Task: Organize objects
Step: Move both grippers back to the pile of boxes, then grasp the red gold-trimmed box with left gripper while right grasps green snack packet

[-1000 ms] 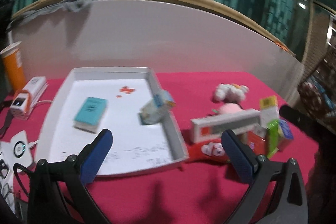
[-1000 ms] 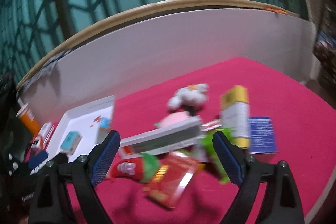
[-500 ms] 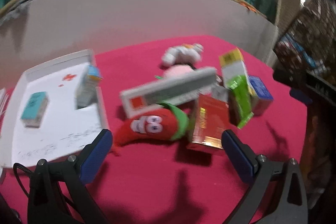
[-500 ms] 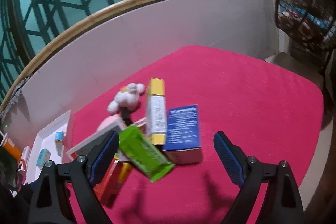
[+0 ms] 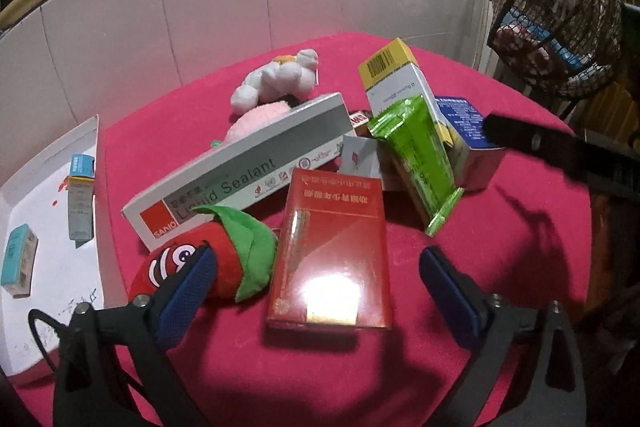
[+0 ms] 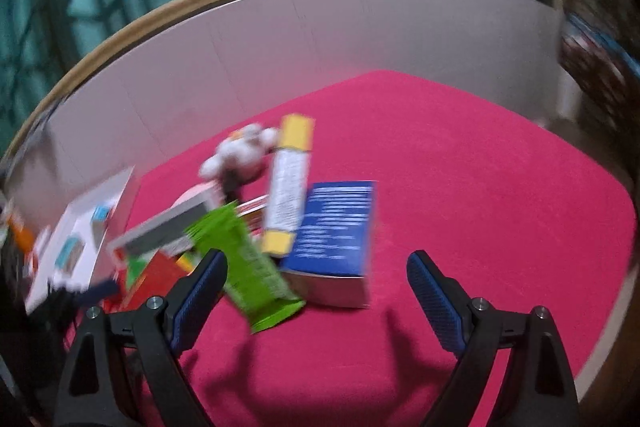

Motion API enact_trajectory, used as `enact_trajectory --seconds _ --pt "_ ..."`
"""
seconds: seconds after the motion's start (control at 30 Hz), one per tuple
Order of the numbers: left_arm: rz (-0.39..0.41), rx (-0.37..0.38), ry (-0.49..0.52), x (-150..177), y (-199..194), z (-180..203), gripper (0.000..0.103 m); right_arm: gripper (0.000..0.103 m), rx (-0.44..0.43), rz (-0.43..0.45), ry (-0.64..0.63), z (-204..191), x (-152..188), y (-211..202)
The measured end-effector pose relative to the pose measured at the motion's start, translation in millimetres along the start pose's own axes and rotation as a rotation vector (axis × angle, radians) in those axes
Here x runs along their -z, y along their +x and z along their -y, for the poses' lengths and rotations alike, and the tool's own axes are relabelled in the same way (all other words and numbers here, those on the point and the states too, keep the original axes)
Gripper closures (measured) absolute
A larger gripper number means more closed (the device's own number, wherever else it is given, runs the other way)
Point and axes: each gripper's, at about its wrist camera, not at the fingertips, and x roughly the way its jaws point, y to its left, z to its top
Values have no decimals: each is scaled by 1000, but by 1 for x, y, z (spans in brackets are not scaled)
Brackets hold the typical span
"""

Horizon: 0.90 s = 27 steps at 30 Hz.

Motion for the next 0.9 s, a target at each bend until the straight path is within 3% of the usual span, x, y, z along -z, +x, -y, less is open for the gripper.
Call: enact_trajectory --seconds 0.23,0.4,0.53,0.8,0.9 --pt "-6 -41 41 -2 3 -1 14 24 -57 -6 -149 -29 8 13" --pt "-2 -23 25 -3 2 -4 15 27 -157 -16 -104 -31 7 11" --pt "-7 -14 35 -2 5 -3 15 27 -235 -81 -88 -32 14 24" --pt "-11 -19 83 -5 8 0 15 28 -102 -102 -175 -44 10 59" --pt "-12 -42 92 -7 12 -2 25 28 -104 -120 -182 -47 7 67"
